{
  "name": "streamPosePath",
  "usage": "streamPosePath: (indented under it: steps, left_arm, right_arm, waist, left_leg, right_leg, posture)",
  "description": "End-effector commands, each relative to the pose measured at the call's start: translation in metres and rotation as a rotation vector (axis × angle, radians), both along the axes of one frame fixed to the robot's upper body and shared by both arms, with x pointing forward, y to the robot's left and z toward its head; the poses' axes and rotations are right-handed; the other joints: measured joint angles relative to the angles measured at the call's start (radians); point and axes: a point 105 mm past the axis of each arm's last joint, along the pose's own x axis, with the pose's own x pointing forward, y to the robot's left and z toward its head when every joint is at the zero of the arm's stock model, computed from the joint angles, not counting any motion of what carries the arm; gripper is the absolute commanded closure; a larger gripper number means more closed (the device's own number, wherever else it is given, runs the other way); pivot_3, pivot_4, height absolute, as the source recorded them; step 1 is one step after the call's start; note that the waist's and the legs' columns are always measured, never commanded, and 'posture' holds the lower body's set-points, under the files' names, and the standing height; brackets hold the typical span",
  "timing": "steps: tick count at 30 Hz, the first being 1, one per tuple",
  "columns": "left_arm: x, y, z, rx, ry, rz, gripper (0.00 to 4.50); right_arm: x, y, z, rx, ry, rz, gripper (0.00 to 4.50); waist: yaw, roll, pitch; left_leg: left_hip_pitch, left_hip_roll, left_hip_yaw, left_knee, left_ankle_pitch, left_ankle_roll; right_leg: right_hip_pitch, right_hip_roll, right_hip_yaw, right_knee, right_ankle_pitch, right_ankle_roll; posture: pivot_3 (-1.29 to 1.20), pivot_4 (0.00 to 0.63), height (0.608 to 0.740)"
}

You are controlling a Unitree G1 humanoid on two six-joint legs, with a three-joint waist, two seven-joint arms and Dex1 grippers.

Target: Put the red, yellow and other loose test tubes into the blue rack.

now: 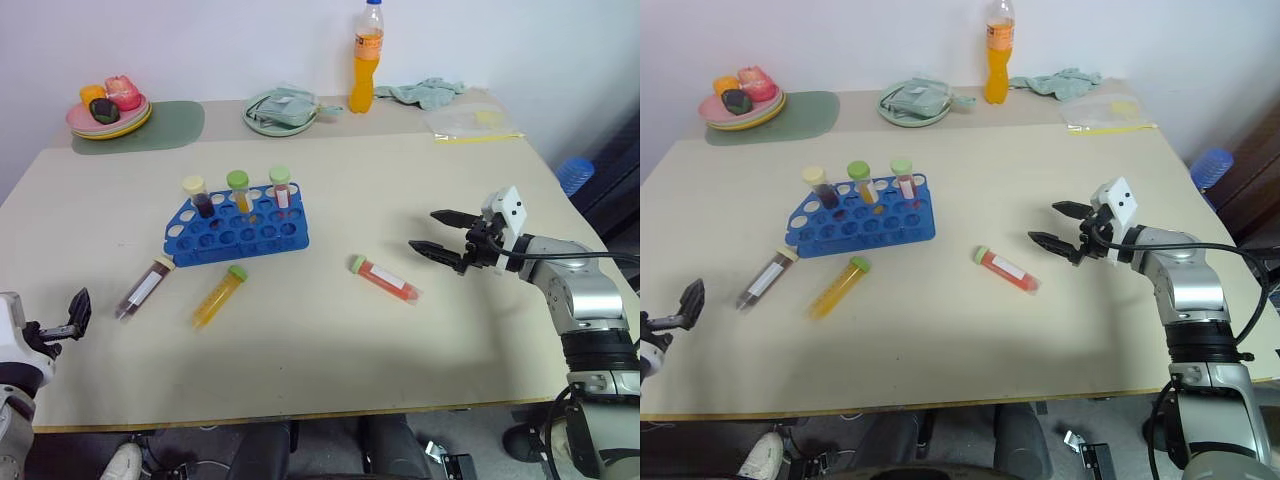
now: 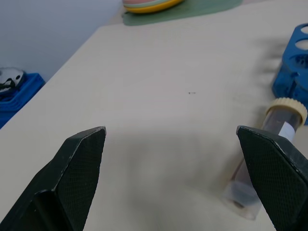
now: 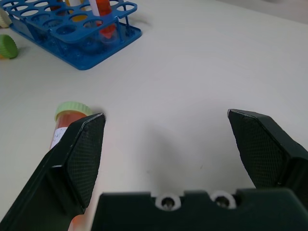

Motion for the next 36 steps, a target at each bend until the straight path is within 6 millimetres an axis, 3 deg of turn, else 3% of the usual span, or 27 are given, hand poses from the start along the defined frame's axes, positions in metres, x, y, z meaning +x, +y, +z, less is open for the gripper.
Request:
streamPosePath:
  steps: [1,14,18,23,28,32,36]
  left_arm:
    - [0.002,-0.001,0.002,0.02,-0.006,-0.002,0.03]
    - [0.015,-0.001,0.014,0.03,-0.058,-0.024,0.03]
    - [0.023,-0.006,0.009,-0.004,-0.076,-0.033,0.03]
    - [0.048,-0.037,0.017,-0.001,-0.122,-0.217,0.03]
    - [0.07,-0.091,0.026,-0.016,-0.142,-0.507,0.03]
    - [0.073,-0.137,0.02,-0.038,-0.1,-0.74,0.03]
    - [0.06,-0.182,0.005,-0.035,-0.021,-0.979,0.03]
  right_arm:
    - [0.001,0.003,0.015,0.001,-0.059,0.008,0.0]
    - [-0.003,0.019,0.011,0.019,-0.047,0.016,0.0]
    - [-0.005,0.026,0.009,-0.012,-0.039,0.0,0.0]
    - [-0.019,0.045,0.029,-0.058,-0.036,0.04,0.0]
    - [-0.03,0.07,0.03,-0.201,0.016,0.063,0.0]
    - [-0.03,0.073,0.02,-0.354,0.149,-0.003,0.0]
    - [-0.029,0.084,0.023,-0.396,0.283,-0.025,0.0]
  waist:
    - [-0.001,0.0,0.0]
    - [0.0,0.0,0.0]
    - [-0.001,0.0,0.0]
    - [0.0,0.0,0.0]
    - [0.0,0.0,0.0]
    - [-0.001,0.0,0.0]
    - [-0.005,0.001,0.0]
  left_leg:
    - [0.0,0.0,0.0,0.0,0.0,0.0]
    - [0.0,0.0,0.0,0.0,0.0,0.0]
    - [0.0,0.0,-0.001,0.0,0.0,0.0]
    - [0.0,0.0,-0.001,0.0,0.0,0.0]
    - [0.0,-0.001,-0.001,0.0,0.0,0.0]
    - [-0.001,-0.001,-0.001,0.0,0.0,0.0]
    - [-0.001,0.0,-0.001,0.0,0.0,0.0]
  right_leg:
    - [0.0,0.0,0.0,0.0,0.0,0.0]
    - [0.0,0.0,0.0,0.0,0.0,0.0]
    - [0.0,0.0,0.0,0.0,0.0,0.0]
    - [-0.001,0.0,0.0,0.001,0.0,0.0]
    - [-0.001,0.0,0.0,0.0,0.0,0.0]
    - [-0.001,0.0,0.0,0.001,0.0,0.0]
    - [-0.002,0.0,0.0,0.001,0.0,0.0]
  posture:
    - [0.0,0.15,0.74]
    - [0.0,0.15,0.74]
    - [0.0,0.15,0.74]
    - [0.0,0.15,0.74]
    - [0.0,0.15,0.74]
    - [0.0,0.15,0.74]
    - [0.0,0.15,0.74]
